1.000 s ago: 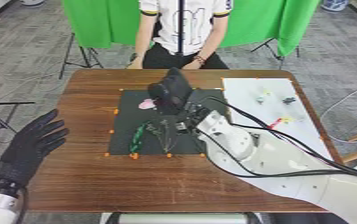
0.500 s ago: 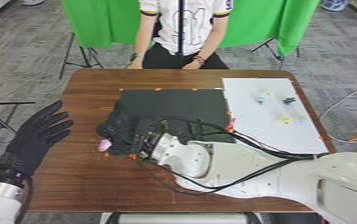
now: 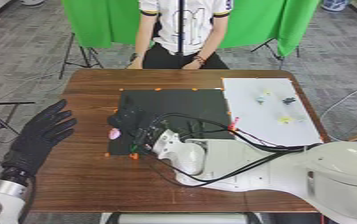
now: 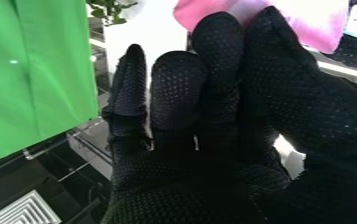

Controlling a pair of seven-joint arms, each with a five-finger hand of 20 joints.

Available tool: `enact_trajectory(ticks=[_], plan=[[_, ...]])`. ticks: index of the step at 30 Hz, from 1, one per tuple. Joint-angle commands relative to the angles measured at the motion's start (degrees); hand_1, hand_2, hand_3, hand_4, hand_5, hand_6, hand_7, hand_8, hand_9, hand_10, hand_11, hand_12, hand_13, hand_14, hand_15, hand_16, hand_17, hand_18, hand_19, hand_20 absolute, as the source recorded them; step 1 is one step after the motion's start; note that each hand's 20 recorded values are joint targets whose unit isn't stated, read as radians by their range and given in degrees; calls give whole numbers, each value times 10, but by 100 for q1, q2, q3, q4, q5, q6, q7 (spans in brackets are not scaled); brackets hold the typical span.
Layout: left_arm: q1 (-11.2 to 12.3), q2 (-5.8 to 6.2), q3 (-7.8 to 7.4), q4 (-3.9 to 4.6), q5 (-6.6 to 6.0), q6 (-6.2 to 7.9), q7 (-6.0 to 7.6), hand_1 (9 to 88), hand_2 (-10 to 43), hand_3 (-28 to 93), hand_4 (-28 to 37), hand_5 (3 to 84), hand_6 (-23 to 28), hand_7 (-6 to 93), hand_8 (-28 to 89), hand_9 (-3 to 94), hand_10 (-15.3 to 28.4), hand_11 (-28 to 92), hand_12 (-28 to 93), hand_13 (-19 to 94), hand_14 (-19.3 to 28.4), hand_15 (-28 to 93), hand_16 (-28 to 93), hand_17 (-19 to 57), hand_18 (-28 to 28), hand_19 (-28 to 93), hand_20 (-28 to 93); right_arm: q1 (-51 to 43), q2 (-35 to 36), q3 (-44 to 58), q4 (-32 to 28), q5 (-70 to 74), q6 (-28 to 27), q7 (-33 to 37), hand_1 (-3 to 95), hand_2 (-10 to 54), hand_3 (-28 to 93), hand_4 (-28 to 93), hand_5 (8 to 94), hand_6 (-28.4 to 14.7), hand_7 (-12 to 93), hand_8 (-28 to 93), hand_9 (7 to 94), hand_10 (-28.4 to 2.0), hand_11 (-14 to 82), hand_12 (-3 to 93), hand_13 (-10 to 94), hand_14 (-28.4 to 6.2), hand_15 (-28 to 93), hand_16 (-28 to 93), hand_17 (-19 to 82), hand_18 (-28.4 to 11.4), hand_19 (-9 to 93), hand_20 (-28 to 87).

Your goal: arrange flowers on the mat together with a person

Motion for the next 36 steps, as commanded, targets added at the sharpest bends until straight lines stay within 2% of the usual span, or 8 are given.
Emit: enact_trajectory(ticks=[1,7,16,22,28,30,34,36], plan=[[0,12,54,55,-11,-45,-14,268,7,668,-142,269,17,159,-67,239,107,158,216,206,130,257,47,-82,207,451,92,122,-3,103,-120,-69,-372,68,372,-95,831,-283,582,53,549,-50,683,-58,371,479,552,-63,761,329,211,-151,673,446],[50,6,35,39,-25,-13,10,266,3,676,-152,274,18,176,-75,244,108,174,216,208,134,269,46,-83,208,453,92,91,31,182,-252,-131,-583,257,307,-95,852,-283,575,45,483,-36,629,-83,466,357,521,-72,755,324,199,-155,670,438],[82,-13,43,37,-30,-11,42,262,-5,699,-175,278,20,210,-100,247,113,207,196,206,140,304,25,-84,211,461,88,29,137,433,-528,-97,-761,324,256,-95,878,-283,603,38,431,-186,624,-96,471,328,516,-82,743,315,188,-164,667,432],[152,-82,20,4,-32,17,86,262,-12,706,-178,285,22,220,-105,252,116,219,191,212,143,312,21,-81,213,461,85,-339,472,1194,-1020,-83,-1123,120,239,-95,852,-283,601,24,392,-190,625,-102,458,324,514,-90,733,310,182,-171,663,428],[347,-273,-42,-81,-19,0,89,262,-12,709,-180,282,21,217,-107,251,115,220,186,211,142,313,17,-82,213,461,83,-2062,1504,3825,-2423,56,-2161,-772,223,-23,844,-280,544,9,348,-173,566,-108,398,295,468,-92,635,244,163,-173,619,394],[345,-336,-44,-85,-21,4,48,262,-9,707,-181,279,20,215,-106,248,114,219,185,208,141,312,17,-84,212,460,83,-2648,1790,4715,-2788,316,-2096,-871,217,-1,856,-272,523,8,342,-169,539,-107,362,277,428,-87,555,205,142,-177,567,360],[378,-462,-66,-104,12,2,-18,262,-6,703,-177,277,20,209,-102,246,113,217,185,208,141,311,17,-84,212,461,83,-3745,2292,6609,-3231,2044,-2811,-1925,210,29,878,-252,503,4,312,-159,515,-109,286,255,396,-86,407,207,134,-179,505,282],[403,-474,-56,-119,-1,17,50,263,-5,701,-177,277,20,208,-101,246,113,216,185,207,141,311,17,-84,212,461,84,-4268,2658,7383,-3435,3252,-3246,-2175,206,36,878,-250,486,-4,290,-149,495,-112,263,246,377,-88,355,224,128,-184,488,263]])
